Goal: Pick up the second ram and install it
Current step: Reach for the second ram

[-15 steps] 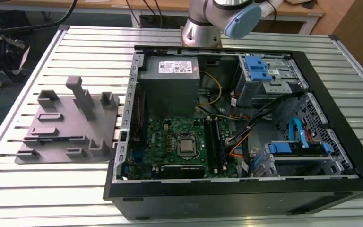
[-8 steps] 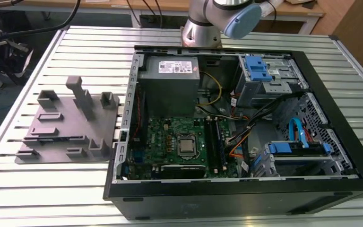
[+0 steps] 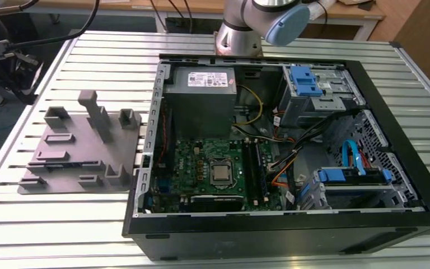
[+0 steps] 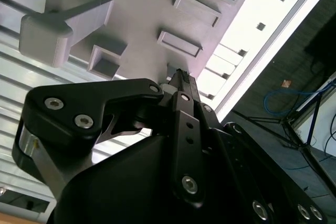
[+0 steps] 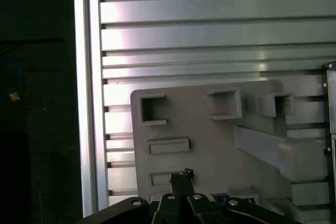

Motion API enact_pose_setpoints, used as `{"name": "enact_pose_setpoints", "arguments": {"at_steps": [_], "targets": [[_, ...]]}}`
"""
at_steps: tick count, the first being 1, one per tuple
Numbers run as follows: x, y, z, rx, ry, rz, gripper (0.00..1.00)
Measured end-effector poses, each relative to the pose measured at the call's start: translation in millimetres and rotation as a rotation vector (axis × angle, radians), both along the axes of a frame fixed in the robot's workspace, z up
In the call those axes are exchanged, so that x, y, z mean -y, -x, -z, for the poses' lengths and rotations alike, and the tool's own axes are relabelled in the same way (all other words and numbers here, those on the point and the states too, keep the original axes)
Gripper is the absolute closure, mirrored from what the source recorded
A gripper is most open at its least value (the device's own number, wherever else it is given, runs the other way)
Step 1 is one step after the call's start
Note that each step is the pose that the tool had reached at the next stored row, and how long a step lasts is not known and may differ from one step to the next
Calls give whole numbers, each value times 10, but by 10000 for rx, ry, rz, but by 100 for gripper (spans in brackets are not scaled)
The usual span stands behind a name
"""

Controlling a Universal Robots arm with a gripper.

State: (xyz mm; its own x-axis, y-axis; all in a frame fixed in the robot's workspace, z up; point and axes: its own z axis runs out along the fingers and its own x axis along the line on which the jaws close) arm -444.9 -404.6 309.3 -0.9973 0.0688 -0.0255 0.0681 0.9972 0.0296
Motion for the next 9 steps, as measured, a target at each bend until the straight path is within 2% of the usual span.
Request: {"name": "enact_pose_setpoints", "arguments": {"at_steps": [9], "targets": [[0,-17,78,2,38,-30,93]]}}
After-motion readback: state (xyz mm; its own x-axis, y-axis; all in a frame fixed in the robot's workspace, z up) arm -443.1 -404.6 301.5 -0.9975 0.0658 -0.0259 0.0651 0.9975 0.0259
